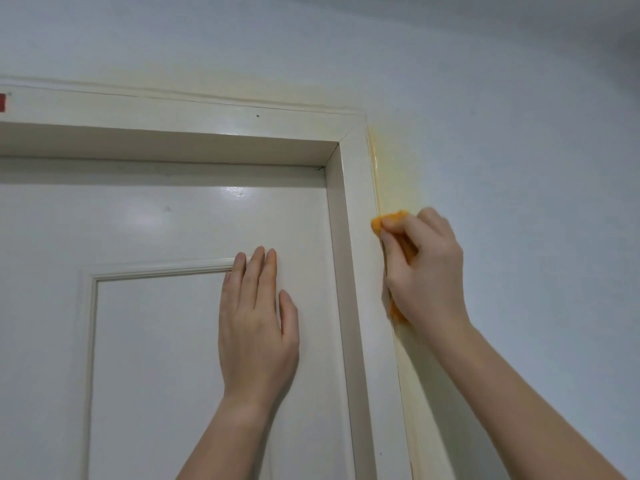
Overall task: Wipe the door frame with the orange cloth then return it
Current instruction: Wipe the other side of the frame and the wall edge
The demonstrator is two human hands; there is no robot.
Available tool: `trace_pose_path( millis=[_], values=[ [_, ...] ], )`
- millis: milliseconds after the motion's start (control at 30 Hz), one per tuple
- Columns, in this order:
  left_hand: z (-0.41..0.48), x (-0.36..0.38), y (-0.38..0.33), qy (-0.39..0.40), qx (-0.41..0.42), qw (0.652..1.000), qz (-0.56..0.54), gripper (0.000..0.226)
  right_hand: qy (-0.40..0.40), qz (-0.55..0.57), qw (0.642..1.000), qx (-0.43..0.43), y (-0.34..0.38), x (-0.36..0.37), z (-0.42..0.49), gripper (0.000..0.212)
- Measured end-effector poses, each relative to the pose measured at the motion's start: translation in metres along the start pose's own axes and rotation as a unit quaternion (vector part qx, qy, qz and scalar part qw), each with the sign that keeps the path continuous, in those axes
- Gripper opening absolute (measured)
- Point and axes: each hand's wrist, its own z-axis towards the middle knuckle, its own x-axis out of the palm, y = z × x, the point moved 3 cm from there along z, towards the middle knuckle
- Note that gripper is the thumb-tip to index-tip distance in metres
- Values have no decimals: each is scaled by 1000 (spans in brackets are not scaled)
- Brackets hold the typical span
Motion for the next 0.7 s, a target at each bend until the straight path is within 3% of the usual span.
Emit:
trace_pose_path(
  millis=[167, 367, 700],
  values=[
    [3, -1, -2, 7, 6, 1000, -1, 56, 46, -52, 998, 5, 1, 6, 41, 23],
    [3, -2, -3, 12, -2, 1000, -4, 57, 57, -60, 996, 31, 8, 16, 120, 7],
    [-3, 0, -4, 14, -31, 998, -46, 56, 118, -30, 991, 55, 1, -9, 13, 21]
  ],
)
